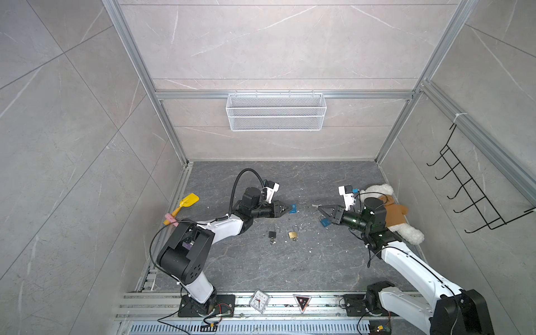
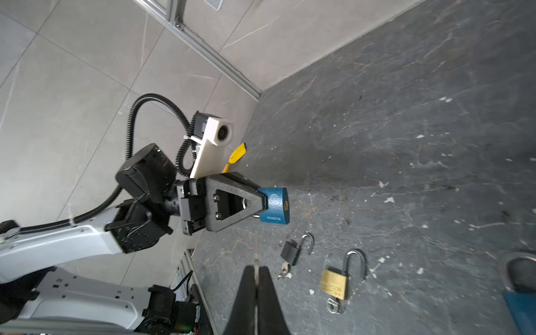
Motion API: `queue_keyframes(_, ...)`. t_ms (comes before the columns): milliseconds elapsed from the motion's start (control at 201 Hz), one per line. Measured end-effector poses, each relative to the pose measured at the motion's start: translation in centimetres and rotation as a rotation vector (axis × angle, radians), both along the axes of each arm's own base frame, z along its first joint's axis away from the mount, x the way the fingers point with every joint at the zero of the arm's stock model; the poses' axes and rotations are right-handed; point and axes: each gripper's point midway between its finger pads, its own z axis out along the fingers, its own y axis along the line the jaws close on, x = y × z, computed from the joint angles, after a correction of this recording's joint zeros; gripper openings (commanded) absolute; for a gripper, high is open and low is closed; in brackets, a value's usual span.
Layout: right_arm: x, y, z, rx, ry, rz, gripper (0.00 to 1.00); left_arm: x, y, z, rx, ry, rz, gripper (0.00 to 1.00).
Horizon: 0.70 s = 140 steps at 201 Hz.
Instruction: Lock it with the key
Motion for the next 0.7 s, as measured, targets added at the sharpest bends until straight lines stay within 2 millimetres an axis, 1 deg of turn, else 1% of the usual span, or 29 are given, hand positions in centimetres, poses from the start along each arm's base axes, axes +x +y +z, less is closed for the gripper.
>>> queue_keyframes(75,0.2,-0.6,-1.5,-0.015,0.037,-0.047,0.0,0.1,-1.0,1.0,0.056,-0.044,-0.027,0.0)
queue_keyframes(174,0.4,-1.2,-2.6,-0.026,0.067,-0.092,0.0,-0.2,-2.1,2.9,0.08,-0.116,-0.087,0.0)
queue_keyframes(269,0.6,-1.7,-3.6,-0.024,0.091,-0.138,0.0,-0.8,-3.0,3.6,0.104,-0.149,-0.159,0.0)
queue_keyframes(333,0.6,-2.1,-4.6,-0.018,0.112,-0.164,0.0,-1.3,-3.6,3.3,0.126,-0.153,-0.215,0.0)
queue_keyframes(483,0.8,-2.6,-7.2,-0.003,0.182,-0.218,0.0,-2.5,-4.7,1.5,0.186,-0.121,-0.346,0.0)
queue_keyframes(697,1.7,-3.2,-10.0,-0.01,0.238,-0.288,0.0,-3.4,-4.9,-0.6,0.232,-0.079,-0.421,0.0)
